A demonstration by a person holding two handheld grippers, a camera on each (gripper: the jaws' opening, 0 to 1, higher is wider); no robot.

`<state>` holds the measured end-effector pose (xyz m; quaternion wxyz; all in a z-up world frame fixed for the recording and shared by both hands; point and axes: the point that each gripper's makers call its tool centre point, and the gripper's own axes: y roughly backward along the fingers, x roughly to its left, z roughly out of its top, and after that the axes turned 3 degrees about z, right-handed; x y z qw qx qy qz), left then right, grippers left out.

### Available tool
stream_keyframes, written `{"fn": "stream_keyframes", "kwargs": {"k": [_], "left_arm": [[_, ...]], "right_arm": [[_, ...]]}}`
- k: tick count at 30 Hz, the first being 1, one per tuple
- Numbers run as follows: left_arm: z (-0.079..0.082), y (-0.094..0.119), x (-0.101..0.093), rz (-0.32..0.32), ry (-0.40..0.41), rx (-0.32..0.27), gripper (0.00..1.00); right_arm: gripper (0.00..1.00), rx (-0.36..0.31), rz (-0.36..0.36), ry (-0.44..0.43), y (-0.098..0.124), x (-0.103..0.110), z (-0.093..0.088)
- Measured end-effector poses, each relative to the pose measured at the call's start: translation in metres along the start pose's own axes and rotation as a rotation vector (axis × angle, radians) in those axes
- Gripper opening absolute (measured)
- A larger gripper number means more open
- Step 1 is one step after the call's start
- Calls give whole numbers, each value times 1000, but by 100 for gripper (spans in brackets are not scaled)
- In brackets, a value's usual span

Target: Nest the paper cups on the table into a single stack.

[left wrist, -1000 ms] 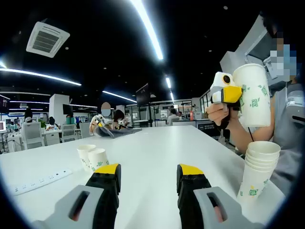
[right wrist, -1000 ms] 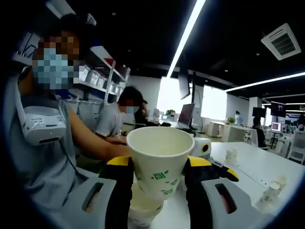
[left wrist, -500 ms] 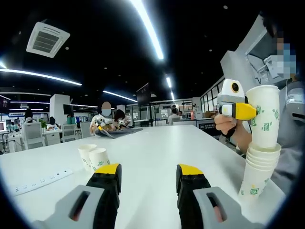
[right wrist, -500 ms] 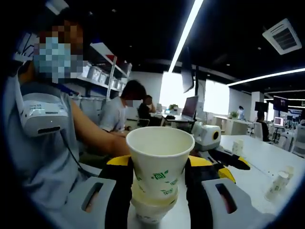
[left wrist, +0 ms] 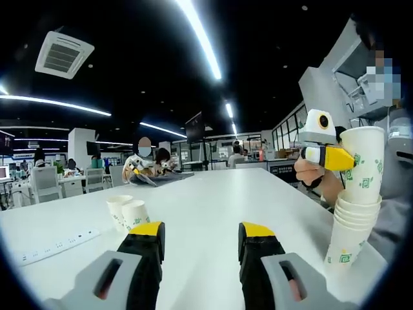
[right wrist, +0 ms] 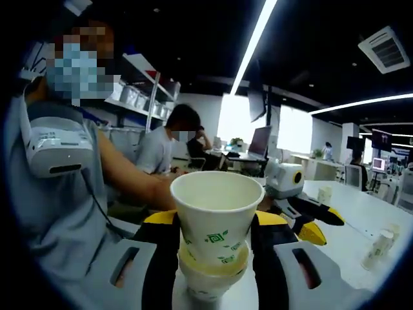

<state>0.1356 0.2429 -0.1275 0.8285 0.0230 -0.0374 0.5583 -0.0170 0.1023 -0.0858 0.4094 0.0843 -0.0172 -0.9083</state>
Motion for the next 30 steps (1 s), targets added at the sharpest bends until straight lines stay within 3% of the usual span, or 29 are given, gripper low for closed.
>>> {"fn": "stream_keyframes", "kwargs": {"k": [12,30], "left_arm": [[1,1,-10,4,-6,2,48],[-2,3,10,8,-18,8,48]], "right_arm": [[46,-9,11,-8,-1,2,1],[46,-4,-1,-20,1,-2,-7]]}}
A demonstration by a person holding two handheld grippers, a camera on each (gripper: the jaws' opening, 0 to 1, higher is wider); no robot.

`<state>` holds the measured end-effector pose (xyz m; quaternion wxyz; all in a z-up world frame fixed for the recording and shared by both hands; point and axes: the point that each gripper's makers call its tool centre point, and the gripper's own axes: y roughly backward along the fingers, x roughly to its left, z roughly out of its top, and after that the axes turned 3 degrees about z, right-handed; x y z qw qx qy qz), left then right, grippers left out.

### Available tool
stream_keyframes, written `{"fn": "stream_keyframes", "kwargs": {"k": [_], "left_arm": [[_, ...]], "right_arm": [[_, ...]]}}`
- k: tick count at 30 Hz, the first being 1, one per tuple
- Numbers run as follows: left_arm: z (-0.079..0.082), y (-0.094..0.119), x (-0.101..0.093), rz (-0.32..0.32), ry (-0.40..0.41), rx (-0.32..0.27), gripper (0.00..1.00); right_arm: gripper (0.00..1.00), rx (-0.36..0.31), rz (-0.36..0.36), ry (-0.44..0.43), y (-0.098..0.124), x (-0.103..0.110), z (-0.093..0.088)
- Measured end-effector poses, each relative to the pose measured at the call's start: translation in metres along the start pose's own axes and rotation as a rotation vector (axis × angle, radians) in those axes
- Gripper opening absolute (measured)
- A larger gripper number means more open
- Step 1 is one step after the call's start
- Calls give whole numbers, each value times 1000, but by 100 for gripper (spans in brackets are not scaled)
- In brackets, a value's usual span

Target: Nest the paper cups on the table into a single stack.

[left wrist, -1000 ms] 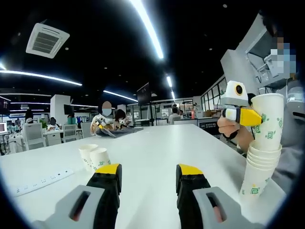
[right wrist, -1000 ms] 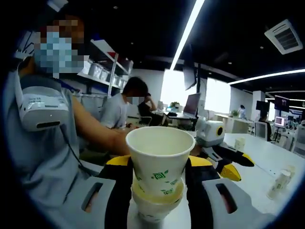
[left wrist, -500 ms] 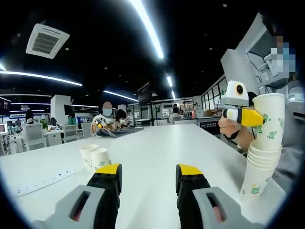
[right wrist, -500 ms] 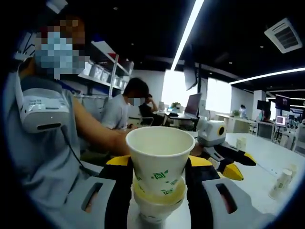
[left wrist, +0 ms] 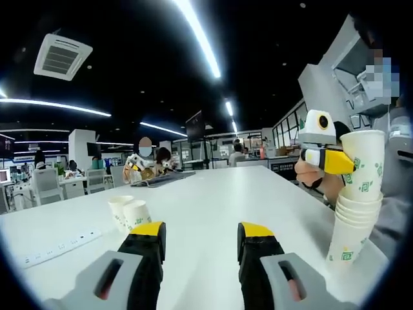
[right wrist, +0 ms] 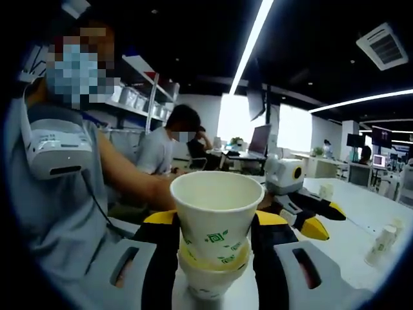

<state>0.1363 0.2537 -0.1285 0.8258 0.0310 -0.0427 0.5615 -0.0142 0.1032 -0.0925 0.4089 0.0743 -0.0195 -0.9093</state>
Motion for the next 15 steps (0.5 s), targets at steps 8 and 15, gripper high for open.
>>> {"fn": "stream_keyframes", "kwargs": {"k": [8,15], "left_arm": [[0,3,7,1,3,-4,48],[2,1,2,0,1,-6,48]], "right_arm": [[47,15,-9,11,1,-1,-3],[47,9,-2,6,1,1,-3]]}}
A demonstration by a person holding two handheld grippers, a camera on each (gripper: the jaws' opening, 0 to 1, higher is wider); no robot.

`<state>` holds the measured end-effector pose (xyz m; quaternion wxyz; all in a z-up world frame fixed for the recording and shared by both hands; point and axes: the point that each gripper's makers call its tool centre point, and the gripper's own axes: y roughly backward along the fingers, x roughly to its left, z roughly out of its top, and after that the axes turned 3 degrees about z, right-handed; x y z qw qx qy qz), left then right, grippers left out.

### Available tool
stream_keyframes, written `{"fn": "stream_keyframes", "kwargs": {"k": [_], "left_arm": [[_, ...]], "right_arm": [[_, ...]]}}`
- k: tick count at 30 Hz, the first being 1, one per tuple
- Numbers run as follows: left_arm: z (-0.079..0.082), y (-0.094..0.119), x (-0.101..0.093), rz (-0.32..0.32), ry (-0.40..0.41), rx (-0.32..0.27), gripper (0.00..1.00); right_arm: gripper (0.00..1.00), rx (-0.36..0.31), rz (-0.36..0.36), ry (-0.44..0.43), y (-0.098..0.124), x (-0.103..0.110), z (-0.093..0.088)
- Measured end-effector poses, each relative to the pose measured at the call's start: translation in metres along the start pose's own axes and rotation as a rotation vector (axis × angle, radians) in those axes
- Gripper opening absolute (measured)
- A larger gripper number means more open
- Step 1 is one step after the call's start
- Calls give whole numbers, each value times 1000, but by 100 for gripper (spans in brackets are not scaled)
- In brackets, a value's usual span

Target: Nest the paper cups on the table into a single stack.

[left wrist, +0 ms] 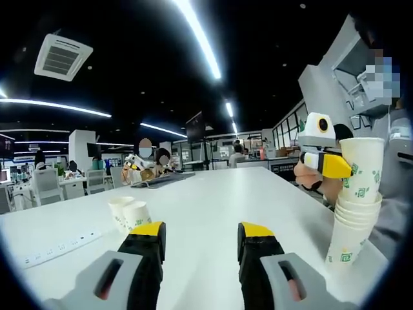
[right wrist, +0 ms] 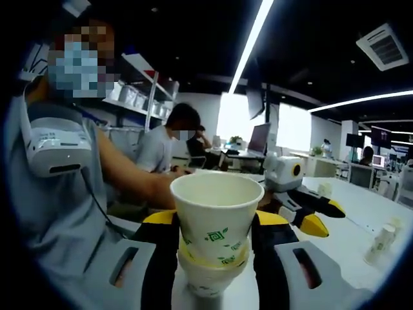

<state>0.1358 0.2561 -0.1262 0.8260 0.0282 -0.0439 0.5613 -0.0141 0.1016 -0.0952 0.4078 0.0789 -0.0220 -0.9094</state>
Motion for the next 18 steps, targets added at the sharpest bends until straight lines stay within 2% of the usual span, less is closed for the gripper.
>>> {"fn": "stream_keyframes", "kwargs": {"k": [3,6,9,14,18], "left_arm": [[0,0,1,0,1,-1,48],[1,-1,-8,1,-2,0,48],[2,-1,-5,0,0,-2,48],[4,-4,-16,1,0,-6,48],[4,-4,-16,1,0,-6,48]], "right_arm": [[47,0,8,-2,-1,2,0],[49,-2,2,2,-1,0,0],[70,-22,-13,3,-1,-3,4],[70,-15,-19,-1,1,-3,4],[69,-11,-21,3,1,-3,3]]}}
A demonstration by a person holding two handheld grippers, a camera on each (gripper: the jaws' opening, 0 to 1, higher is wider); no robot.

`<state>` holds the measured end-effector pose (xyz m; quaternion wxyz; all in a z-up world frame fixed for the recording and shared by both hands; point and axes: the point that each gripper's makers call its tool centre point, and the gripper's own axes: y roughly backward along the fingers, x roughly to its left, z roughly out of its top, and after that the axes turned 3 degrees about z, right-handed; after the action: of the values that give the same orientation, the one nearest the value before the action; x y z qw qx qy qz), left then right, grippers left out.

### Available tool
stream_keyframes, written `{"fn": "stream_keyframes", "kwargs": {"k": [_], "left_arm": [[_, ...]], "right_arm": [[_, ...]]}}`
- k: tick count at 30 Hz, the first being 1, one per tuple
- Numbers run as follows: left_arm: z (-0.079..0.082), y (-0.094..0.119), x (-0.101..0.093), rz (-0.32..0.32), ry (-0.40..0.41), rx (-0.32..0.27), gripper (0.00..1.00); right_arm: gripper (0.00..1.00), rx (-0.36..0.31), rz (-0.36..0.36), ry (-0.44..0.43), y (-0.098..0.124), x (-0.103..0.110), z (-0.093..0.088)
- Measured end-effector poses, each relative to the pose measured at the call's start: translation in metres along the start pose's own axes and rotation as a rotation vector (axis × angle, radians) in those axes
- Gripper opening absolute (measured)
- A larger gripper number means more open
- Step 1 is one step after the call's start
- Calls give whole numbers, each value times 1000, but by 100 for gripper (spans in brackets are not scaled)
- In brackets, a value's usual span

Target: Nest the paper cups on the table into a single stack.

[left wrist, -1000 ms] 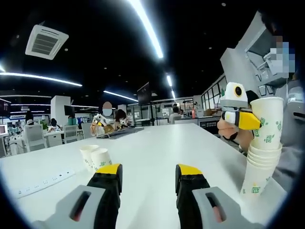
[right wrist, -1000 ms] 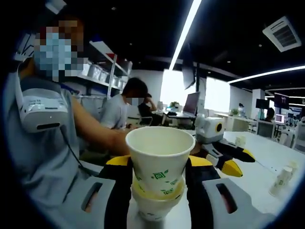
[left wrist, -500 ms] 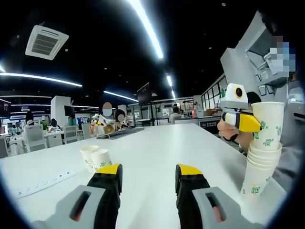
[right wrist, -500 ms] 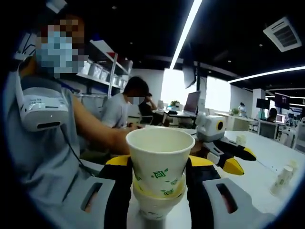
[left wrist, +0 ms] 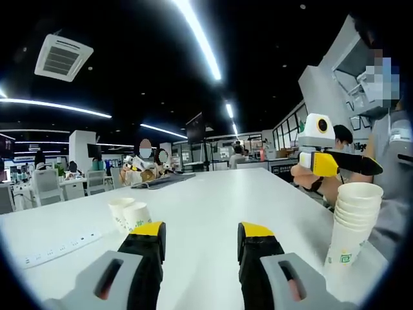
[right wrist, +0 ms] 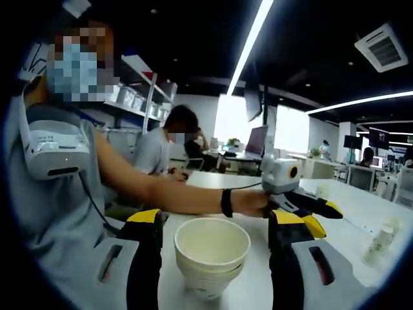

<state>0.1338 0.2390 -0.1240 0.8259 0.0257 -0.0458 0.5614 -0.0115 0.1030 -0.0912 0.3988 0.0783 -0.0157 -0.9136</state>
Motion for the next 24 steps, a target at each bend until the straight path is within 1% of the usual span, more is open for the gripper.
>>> {"fn": "stream_keyframes", "kwargs": {"k": [11,17,20,23,24], "left_arm": [[-1,0,5,0,3,1,48],[-1,1,2,-1,5,0,48],[-3,1,-2,-6,5,2,48],[-4,-1,-9,-8,8,5,48],[-4,-1,-8,-8,10,6,48]], "right_arm": [[68,-1,-3,-2,0,-1,-1],[67,-7,-5,-5,3,-1,-2],[66,-35,-11,-8,5,-1,0],[66,-69,-9,-6,7,-1,3],[66,-73,-8,-4,7,-1,4]]}}
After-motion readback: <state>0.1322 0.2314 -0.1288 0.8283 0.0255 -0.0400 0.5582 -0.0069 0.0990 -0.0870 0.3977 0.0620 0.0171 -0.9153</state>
